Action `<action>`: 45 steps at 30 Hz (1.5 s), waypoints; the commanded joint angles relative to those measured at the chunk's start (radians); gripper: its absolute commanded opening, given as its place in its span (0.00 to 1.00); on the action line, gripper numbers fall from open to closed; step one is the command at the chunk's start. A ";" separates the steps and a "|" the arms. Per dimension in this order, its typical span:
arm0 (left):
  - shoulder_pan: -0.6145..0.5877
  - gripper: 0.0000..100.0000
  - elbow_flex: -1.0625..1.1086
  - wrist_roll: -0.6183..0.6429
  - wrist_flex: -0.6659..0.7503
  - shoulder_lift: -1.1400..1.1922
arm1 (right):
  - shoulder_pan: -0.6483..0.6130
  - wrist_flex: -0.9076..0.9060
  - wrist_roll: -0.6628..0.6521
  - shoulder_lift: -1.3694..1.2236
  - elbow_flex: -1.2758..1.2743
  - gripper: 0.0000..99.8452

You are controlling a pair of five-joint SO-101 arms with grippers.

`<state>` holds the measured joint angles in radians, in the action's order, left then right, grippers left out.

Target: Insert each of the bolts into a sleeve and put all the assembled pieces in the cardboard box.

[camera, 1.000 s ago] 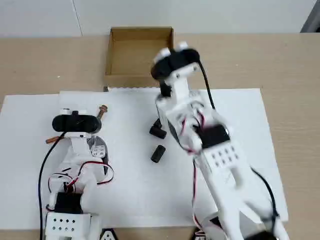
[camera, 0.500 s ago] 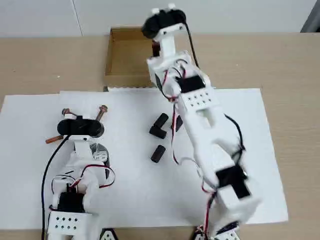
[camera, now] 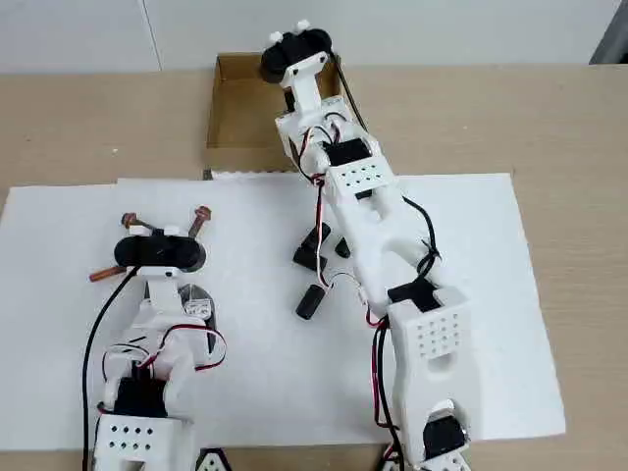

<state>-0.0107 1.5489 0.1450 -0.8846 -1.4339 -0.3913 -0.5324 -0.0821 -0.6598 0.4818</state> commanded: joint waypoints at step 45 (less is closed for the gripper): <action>0.002 0.00 -0.007 0.000 0.005 -0.011 | 0.035 -1.075 0.293 0.466 0.084 0.08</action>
<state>-0.0107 1.5489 0.1450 -0.8846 -1.4339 -0.3621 -1.5175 0.1419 -0.2547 0.5125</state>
